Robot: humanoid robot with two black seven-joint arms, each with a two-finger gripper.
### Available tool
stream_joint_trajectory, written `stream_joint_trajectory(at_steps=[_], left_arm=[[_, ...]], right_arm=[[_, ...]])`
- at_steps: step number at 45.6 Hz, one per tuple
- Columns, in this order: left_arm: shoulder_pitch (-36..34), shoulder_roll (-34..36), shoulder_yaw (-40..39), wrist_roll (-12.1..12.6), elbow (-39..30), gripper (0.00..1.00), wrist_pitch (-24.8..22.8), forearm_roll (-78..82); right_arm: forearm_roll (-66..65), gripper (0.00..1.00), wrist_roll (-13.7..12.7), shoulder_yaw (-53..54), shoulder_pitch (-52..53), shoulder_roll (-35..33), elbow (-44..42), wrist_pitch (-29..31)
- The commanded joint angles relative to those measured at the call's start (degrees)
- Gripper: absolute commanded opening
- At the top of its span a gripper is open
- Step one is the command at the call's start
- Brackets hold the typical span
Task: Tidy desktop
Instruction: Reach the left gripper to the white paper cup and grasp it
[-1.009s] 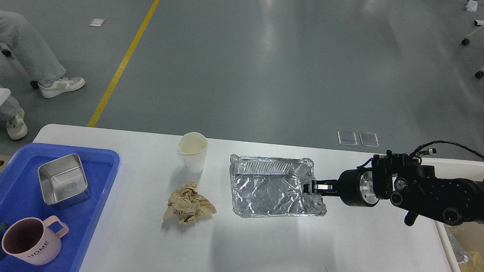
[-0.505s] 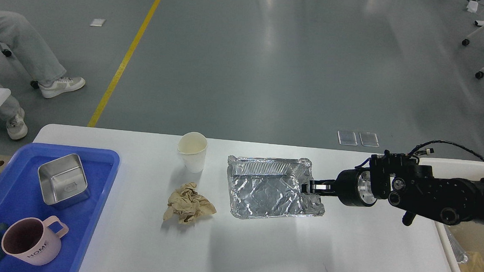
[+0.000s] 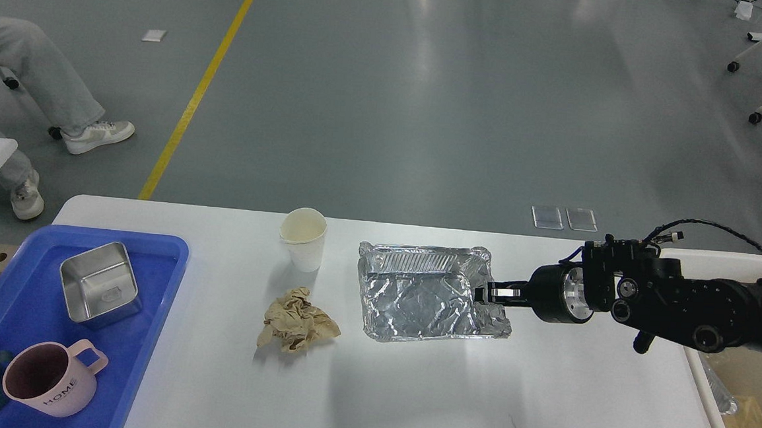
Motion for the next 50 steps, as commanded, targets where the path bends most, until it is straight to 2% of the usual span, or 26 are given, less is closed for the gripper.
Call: stream_joint_trajectory(at_steps=[1,6,16,24,33,41,50], left_arm=[[-5.16,-9.90,0.32,3.08,3.50,0.88,-1.89,4.58],[-10.08,-18.42,1.98,3.35,7.36,0.88,-2.94,9.13],[-22.91,-32.58,14.63,3.26,18.70,0.88,-2.51,15.39],[-29.95,-40.40,24.39,3.00,22.31,0.88,-0.05,15.39],[-32.94,-48.32,32.92,3.08,25.21,0.88,3.38,15.39],[-33.03,-52.27,38.54,2.91,28.90,0.88,6.98,15.39],[-32.68,-54.65,42.68,1.33,32.33,0.88,11.99,14.86]], right_arm=[[0.02,0.00,0.00,0.00,-0.01,-0.20,0.01,0.01],[0.02,0.00,0.00,-0.09,-0.01,-0.20,0.01,0.01],[0.11,0.00,0.00,-0.09,-0.10,-0.20,0.01,-0.08],[0.20,0.00,0.00,-0.09,-0.01,-0.12,0.01,-0.08],[0.20,0.00,0.00,-0.09,-0.01,-0.29,0.01,0.01],[0.11,0.00,0.00,-0.09,-0.10,-0.47,0.01,-0.08],[0.11,0.00,0.00,-0.27,-0.10,-0.47,0.01,0.01]])
